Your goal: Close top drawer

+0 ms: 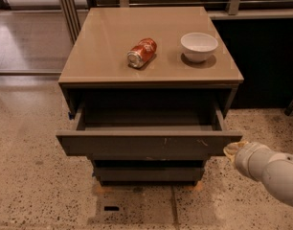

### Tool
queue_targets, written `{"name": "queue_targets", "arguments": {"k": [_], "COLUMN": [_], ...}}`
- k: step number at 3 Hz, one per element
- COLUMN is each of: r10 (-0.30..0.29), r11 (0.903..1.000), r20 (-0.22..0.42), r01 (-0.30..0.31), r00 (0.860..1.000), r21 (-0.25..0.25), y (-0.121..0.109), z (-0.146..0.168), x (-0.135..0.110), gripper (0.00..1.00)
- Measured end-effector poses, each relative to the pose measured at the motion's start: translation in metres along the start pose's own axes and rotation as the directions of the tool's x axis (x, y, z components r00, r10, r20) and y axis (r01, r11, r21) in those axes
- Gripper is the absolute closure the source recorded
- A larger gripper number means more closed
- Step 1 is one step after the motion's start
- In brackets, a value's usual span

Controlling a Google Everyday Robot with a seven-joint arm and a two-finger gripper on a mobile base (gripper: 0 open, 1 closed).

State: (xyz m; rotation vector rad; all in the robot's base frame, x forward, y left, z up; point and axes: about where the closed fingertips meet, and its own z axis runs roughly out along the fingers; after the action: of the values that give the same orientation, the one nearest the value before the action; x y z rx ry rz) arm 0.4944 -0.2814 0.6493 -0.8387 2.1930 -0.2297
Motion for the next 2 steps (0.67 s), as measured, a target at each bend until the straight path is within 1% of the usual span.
{"name": "queue_targets", "arguments": {"k": [1, 2], "r10": [-0.012, -0.046], "r11": [0.9986, 0.9941], "r20": [0.018, 0.010], "r01": [0.011, 0.045], "r00": [1.000, 0.999], "r21": [0.052, 0.099], "y": [-0.023, -0.052], "z": [0.007, 0.047], "x": [-0.007, -0.026], "gripper": [1.00, 1.00]}}
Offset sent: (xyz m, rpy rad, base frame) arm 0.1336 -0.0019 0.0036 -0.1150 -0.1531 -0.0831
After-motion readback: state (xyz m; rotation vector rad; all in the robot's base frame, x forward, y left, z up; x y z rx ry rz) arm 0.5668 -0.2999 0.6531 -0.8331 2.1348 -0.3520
